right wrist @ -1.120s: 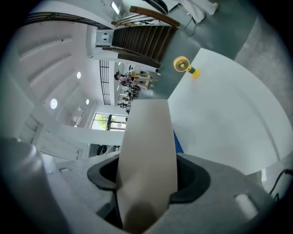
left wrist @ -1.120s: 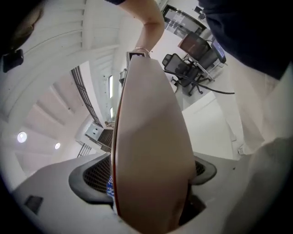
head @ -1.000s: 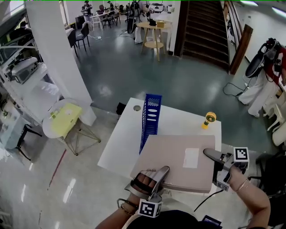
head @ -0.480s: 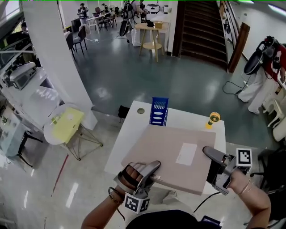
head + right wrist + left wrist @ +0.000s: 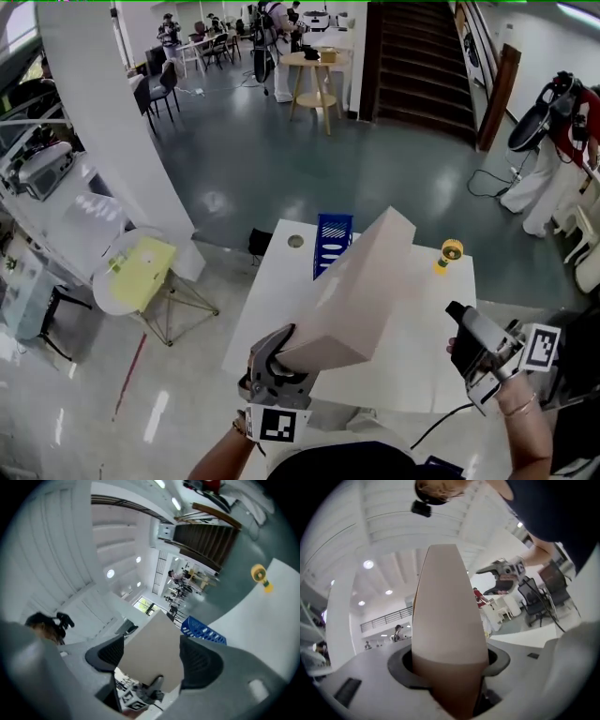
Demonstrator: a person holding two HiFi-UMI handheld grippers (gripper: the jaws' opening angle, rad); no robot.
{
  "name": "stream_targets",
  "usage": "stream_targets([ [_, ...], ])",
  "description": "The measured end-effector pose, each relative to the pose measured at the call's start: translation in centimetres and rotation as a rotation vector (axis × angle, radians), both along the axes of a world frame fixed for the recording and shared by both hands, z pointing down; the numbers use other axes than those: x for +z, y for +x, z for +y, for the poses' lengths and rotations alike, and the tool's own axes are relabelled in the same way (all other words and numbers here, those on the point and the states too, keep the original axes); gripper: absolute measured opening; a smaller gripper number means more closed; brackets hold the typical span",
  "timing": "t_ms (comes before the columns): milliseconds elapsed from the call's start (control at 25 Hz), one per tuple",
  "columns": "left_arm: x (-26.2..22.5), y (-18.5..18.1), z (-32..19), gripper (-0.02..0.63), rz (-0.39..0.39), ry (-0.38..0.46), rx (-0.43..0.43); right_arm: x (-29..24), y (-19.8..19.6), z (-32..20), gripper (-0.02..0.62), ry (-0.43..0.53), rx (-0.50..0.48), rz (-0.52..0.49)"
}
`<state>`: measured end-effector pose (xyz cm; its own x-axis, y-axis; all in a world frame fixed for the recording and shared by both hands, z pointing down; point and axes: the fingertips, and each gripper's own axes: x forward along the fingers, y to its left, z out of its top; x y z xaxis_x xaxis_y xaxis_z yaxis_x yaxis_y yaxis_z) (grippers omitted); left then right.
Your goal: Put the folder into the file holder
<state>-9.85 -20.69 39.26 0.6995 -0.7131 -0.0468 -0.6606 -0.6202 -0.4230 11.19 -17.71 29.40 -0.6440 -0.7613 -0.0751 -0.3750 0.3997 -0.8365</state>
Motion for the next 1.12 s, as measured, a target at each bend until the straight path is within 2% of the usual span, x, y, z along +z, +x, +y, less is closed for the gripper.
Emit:
stream_targets([
  [120,-0.7,0.3,-1.5,0.256,0.148,-0.086,-0.071,2.1,-1.1,-0.9,0.359,0.135,0.023,0.237],
  [200,-0.7,1.0,-2.3,0.256,0.212,-0.125,-0.122,3.9,-2.2,-1.8,0.350,0.185,0.042,0.339],
  [320,-0.2,1.8,-3.4,0.256,0.265,-0.139,-0.202,6.4,-3.2,-3.6,0.339,0.263,0.109,0.496],
  [480,1.3,1.8,-3.8,0.258,0.331,-0.174,-0.302,9.3,-3.1,-4.4,0.316,0.385,0.213,0.773],
  [560,2.1,1.9,-4.2,0.258,0.356,-0.192,-0.341,10.5,-2.9,-4.1,0.239,0.430,0.215,0.882],
  [640,2.6,2.2,-4.6,0.258,0.383,-0.207,-0.361,11.5,-2.5,-3.5,0.151,0.437,0.200,0.929],
  [760,2.4,2.8,-5.1,0.258,0.415,-0.200,-0.384,13.0,-1.4,-2.9,0.088,0.408,0.174,0.931],
  [840,2.0,3.3,-5.5,0.259,0.418,-0.174,-0.404,13.8,-0.4,-2.6,0.017,0.386,0.160,0.926],
  [880,1.9,3.6,-5.7,0.259,0.419,-0.161,-0.412,14.1,0.1,-2.5,0.002,0.380,0.155,0.925],
  [1120,3.0,4.7,-7.3,0.261,0.432,-0.130,-0.450,15.8,1.0,-2.1,0.002,0.340,0.107,0.940],
])
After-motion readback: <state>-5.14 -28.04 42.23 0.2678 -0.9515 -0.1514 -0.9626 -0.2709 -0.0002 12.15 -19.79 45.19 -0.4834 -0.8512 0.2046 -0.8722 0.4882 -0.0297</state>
